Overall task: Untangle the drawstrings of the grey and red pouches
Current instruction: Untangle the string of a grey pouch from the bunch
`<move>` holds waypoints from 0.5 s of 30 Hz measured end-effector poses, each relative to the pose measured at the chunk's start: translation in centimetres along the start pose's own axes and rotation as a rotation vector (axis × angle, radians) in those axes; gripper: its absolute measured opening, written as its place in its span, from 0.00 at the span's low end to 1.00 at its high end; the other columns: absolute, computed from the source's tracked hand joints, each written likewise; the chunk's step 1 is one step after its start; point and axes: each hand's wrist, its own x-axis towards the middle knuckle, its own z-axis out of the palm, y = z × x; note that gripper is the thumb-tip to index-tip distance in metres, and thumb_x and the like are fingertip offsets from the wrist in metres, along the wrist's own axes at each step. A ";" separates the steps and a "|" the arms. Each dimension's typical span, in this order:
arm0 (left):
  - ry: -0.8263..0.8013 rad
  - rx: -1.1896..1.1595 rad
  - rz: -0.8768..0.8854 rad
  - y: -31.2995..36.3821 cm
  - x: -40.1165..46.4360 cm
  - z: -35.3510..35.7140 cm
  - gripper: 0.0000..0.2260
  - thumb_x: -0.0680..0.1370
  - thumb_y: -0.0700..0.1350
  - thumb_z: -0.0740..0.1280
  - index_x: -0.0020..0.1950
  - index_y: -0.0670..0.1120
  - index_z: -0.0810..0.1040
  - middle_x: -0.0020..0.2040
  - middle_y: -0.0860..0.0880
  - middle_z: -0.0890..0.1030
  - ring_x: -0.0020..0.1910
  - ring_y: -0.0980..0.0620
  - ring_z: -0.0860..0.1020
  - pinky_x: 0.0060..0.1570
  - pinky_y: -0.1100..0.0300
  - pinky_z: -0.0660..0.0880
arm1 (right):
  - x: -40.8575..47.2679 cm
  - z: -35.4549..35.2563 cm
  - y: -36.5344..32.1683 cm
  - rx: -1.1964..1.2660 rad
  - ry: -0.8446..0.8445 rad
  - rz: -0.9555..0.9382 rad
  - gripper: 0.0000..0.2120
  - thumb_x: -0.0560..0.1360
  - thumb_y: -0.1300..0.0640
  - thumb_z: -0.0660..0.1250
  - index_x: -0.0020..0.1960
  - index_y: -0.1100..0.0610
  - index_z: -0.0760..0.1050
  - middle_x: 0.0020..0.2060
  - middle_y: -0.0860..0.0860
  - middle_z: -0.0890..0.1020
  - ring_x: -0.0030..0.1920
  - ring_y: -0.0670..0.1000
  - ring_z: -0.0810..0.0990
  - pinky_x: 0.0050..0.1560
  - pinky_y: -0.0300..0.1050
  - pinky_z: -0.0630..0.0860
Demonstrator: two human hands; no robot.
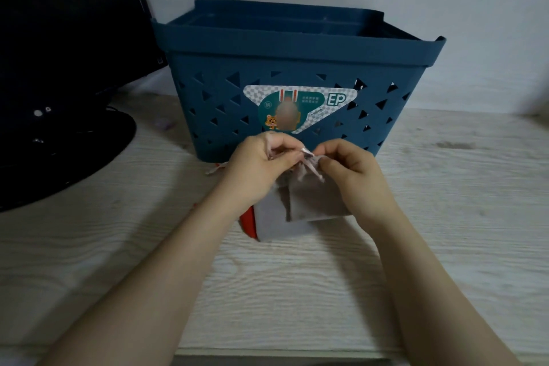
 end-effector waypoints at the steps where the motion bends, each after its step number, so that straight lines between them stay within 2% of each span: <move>1: 0.041 0.091 0.053 -0.3 0.1 -0.1 0.10 0.72 0.35 0.70 0.41 0.51 0.81 0.38 0.55 0.77 0.38 0.58 0.76 0.43 0.65 0.72 | 0.0 0.1 -0.1 0.017 -0.004 0.018 0.12 0.74 0.68 0.61 0.38 0.54 0.76 0.32 0.46 0.78 0.36 0.45 0.73 0.39 0.38 0.69; 4: 0.124 0.371 0.239 -1.0 0.2 -0.2 0.05 0.71 0.38 0.71 0.44 0.45 0.84 0.40 0.53 0.76 0.39 0.56 0.75 0.42 0.69 0.71 | -0.2 0.2 -0.4 0.045 -0.065 0.030 0.15 0.72 0.71 0.59 0.36 0.56 0.76 0.29 0.46 0.77 0.35 0.45 0.73 0.36 0.34 0.68; 6: 0.138 0.455 0.328 -1.3 0.0 0.0 0.07 0.70 0.41 0.68 0.45 0.43 0.84 0.40 0.51 0.77 0.39 0.56 0.74 0.38 0.65 0.71 | -0.2 0.4 -0.5 0.046 -0.134 0.039 0.13 0.73 0.71 0.59 0.36 0.58 0.76 0.31 0.50 0.78 0.36 0.48 0.73 0.37 0.35 0.68; 9: 0.148 0.462 0.391 -1.1 -0.2 0.3 0.04 0.70 0.38 0.68 0.43 0.42 0.81 0.40 0.53 0.74 0.38 0.59 0.73 0.38 0.67 0.70 | -0.3 0.6 -0.3 0.136 -0.121 0.089 0.08 0.75 0.61 0.61 0.37 0.58 0.74 0.32 0.53 0.75 0.36 0.50 0.71 0.39 0.41 0.66; 12: 0.146 0.448 0.428 -0.9 -0.2 0.4 0.01 0.71 0.39 0.67 0.41 0.42 0.78 0.40 0.53 0.73 0.37 0.60 0.72 0.38 0.70 0.68 | -0.2 0.8 -0.1 0.191 -0.059 0.080 0.05 0.78 0.62 0.62 0.48 0.56 0.76 0.37 0.56 0.80 0.39 0.52 0.75 0.41 0.45 0.71; 13: 0.141 0.448 0.435 -0.8 -0.3 0.3 0.02 0.71 0.40 0.67 0.41 0.42 0.78 0.40 0.53 0.73 0.37 0.60 0.72 0.38 0.70 0.68 | -0.2 0.8 -0.1 0.167 -0.073 0.055 0.07 0.78 0.62 0.62 0.50 0.56 0.77 0.40 0.56 0.81 0.41 0.51 0.77 0.44 0.44 0.73; 15: 0.131 0.446 0.439 -0.8 -0.3 0.4 0.04 0.71 0.41 0.65 0.41 0.42 0.78 0.40 0.52 0.73 0.37 0.61 0.71 0.38 0.70 0.68 | -0.3 0.6 -0.3 0.127 -0.106 0.026 0.07 0.77 0.63 0.62 0.47 0.58 0.80 0.40 0.52 0.83 0.41 0.47 0.78 0.44 0.38 0.74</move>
